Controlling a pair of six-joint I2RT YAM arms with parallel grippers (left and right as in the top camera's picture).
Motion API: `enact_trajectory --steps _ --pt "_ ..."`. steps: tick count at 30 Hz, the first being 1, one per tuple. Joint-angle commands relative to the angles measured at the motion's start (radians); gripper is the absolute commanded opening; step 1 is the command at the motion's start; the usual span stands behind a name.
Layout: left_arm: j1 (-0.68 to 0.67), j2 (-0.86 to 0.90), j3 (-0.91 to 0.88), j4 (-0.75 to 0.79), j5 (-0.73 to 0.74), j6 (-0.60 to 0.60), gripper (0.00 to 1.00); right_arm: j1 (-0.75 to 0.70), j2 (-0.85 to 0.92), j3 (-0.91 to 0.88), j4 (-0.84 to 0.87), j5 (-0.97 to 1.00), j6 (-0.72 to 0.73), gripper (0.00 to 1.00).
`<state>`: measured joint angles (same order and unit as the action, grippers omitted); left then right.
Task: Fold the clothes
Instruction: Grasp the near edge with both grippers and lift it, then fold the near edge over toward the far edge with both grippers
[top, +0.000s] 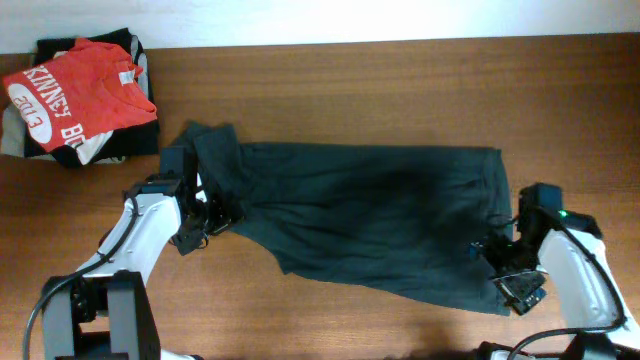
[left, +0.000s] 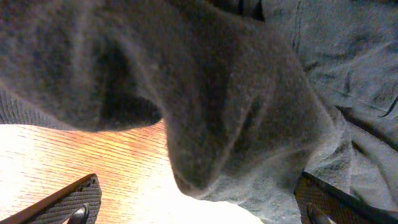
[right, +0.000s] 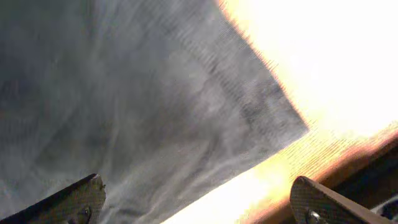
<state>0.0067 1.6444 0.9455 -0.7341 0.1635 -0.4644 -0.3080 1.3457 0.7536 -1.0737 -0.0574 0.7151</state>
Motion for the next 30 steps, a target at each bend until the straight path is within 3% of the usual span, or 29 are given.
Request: enact_trajectory --steps 1,6,10,11,12,13,14,15,16,21,30 --pt "-0.002 0.008 0.004 -0.002 -0.011 0.013 0.99 -0.060 -0.009 -0.079 0.052 0.032 0.027 0.99" --pt "-0.002 0.008 0.004 -0.008 -0.011 0.013 0.99 -0.178 -0.009 -0.190 0.151 -0.009 0.056 0.99" --pt "-0.002 0.008 0.004 -0.008 -0.011 0.013 0.99 -0.185 -0.009 -0.232 0.209 -0.009 0.049 1.00" --pt "-0.002 0.008 0.004 -0.009 -0.011 0.013 0.91 -0.185 -0.009 -0.232 0.208 -0.009 0.049 0.92" --pt "-0.002 0.008 0.004 -0.017 -0.011 0.012 0.64 -0.185 -0.009 -0.232 0.212 -0.009 0.050 0.73" --pt "-0.002 0.008 0.004 -0.023 -0.011 0.011 0.56 -0.185 -0.009 -0.232 0.221 -0.010 0.051 0.42" --pt "-0.002 0.008 0.004 -0.041 -0.011 0.012 0.38 -0.185 -0.009 -0.231 0.232 -0.015 0.053 0.14" --pt "-0.002 0.008 0.004 -0.055 -0.010 0.012 0.17 -0.185 -0.009 -0.230 0.234 -0.027 0.053 0.04" --pt "-0.002 0.006 0.005 -0.063 -0.003 0.012 0.01 -0.185 -0.010 -0.223 0.234 -0.042 0.053 0.04" --pt "-0.002 -0.054 0.032 -0.041 0.015 0.011 0.01 -0.183 -0.012 -0.119 0.288 -0.121 0.053 0.04" --pt "-0.003 -0.056 0.034 0.229 0.014 -0.018 0.01 -0.183 -0.011 -0.100 0.542 -0.224 0.055 0.04"
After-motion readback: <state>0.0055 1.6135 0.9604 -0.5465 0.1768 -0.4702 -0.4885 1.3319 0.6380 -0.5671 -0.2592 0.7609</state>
